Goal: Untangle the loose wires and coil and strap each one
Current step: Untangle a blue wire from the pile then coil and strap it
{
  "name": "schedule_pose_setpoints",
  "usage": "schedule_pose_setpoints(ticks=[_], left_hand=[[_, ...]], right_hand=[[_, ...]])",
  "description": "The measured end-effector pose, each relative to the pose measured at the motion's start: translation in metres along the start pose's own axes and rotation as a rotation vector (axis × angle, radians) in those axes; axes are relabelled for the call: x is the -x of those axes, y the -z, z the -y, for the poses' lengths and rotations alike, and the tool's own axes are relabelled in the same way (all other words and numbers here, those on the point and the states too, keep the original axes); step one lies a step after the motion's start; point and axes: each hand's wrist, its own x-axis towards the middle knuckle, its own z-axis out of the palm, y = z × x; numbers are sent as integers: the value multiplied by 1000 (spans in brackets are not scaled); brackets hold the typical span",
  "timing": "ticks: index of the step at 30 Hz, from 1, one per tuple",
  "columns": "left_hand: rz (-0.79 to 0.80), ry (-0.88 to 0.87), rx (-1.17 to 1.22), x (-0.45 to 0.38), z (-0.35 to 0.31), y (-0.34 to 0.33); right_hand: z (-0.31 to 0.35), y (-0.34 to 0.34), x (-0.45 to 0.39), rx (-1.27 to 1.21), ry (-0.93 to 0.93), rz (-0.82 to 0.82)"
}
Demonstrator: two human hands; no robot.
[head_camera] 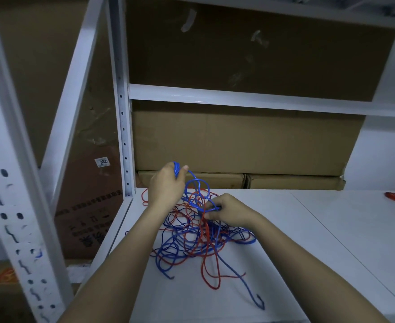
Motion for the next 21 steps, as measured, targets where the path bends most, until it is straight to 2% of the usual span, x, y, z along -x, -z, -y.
schedule_pose_setpoints(ticks=[4,8,10,14,18,21], left_hand=[[-40,49,-29,-1,12,4],[-71,79,-16,0,18,4],[-66,78,-18,0,17,2],[-49,71,-10,2,13,-2],[-51,57,11,5,11,-3],[-58,57,24,3,11,-1]], right_hand=[[2,1,11,-541,30,88],[3,1,17,-825,-114,117],[3,0,16,-763,-157,88],[2,-5,18,-338,-68,46],[9,-10,16,-326,-17,-94],[11,-17,13,-368,-16,-112]])
